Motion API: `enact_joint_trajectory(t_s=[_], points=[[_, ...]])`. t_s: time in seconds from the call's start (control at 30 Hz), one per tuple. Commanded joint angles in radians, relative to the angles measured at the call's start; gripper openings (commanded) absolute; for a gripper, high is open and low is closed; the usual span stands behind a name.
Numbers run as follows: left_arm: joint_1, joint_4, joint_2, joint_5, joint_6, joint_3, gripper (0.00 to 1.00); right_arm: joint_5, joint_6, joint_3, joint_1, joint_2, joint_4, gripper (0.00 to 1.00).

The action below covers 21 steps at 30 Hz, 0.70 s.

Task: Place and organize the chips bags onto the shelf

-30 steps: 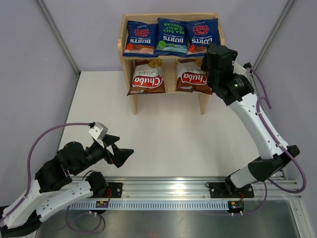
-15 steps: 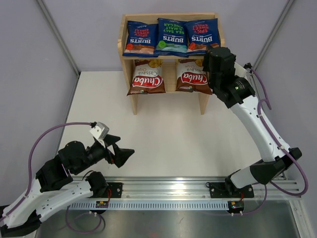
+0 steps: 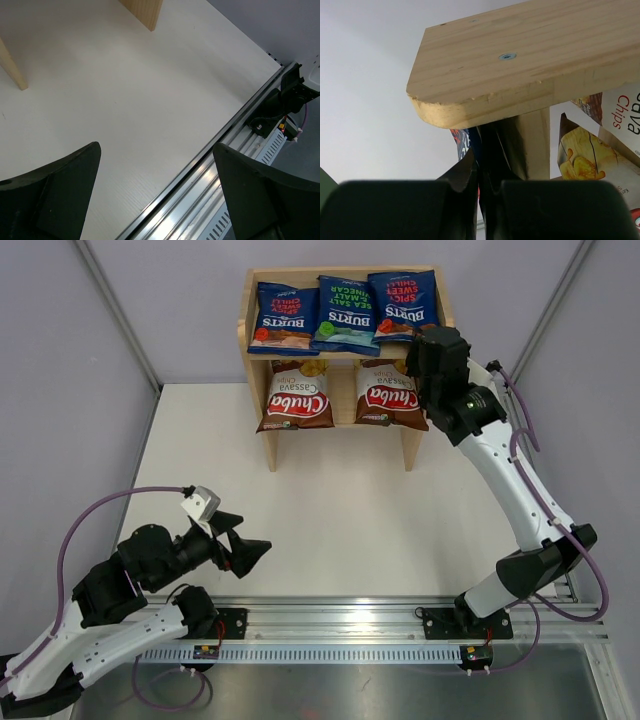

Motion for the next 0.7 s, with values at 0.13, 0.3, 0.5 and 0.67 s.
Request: enact_joint_trajectory(t_s=[0.13,0.3,0.5,0.67], points=[[-0.001,0.047,0.007,0.02,0.009,-0.008,0.97,0.015,0.003,-0.013,-0.012,-0.038,0.034,0.2],[-0.001,0.045,0.004,0.01,0.005,-0.006,0.97,0.008,-0.016,-0.047,-0.015,-0.078,0.019,0.47],[0.0,0.01,-0.001,-0.167,-0.028,0.011,0.99,0.029,-0.09,-0.119,-0.017,-0.163,0.022,0.67],[0.067,-0.082,0.026,-0.469,-0.143,0.038,0.99,0.009,-0.287,-0.197,-0.029,-0.261,0.099,0.87]])
